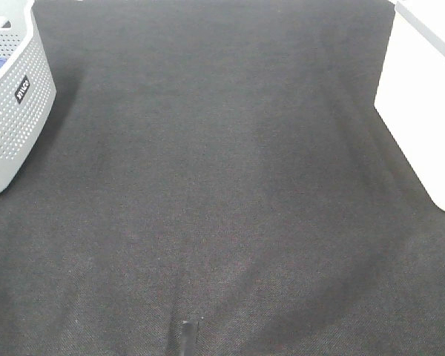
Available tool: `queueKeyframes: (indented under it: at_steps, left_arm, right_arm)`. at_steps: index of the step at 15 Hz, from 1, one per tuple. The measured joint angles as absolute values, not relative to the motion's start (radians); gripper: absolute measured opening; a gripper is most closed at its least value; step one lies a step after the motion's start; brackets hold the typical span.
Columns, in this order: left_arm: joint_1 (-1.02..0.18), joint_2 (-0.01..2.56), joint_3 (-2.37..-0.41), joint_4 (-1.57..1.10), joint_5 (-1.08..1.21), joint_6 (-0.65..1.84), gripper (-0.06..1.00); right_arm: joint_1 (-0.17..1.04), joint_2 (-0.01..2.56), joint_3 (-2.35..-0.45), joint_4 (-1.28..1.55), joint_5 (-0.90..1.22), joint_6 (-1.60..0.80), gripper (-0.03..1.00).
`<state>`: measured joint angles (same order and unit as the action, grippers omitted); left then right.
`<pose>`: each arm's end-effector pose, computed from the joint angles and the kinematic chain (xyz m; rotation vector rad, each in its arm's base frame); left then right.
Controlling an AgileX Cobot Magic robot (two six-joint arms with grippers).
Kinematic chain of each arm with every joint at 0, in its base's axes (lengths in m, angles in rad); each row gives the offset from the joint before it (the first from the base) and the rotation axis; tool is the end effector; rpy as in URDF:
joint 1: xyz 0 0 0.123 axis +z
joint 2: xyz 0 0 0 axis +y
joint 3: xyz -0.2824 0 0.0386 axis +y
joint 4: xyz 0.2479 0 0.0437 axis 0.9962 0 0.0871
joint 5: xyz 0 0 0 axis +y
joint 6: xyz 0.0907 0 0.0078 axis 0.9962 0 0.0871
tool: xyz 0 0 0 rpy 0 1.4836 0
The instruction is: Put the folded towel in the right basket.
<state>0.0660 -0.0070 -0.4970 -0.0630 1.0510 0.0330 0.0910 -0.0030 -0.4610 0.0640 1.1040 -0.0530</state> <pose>-0.0049 -0.0053 0.2772 -0.0308 2.0288 -0.0128 -0.0035 0.0049 0.2630 -0.1560 2.1177 0.1003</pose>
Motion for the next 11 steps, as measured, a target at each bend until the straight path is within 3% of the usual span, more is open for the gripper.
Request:
queueKeyframes:
  at_steps: [11]
  left_arm:
    - [0.066, -0.007, -0.497, -0.063, 1.051, 0.032, 0.99]
  right_arm:
    - [0.091, -0.003, -0.461, 0.065, 1.104, -0.052, 0.96]
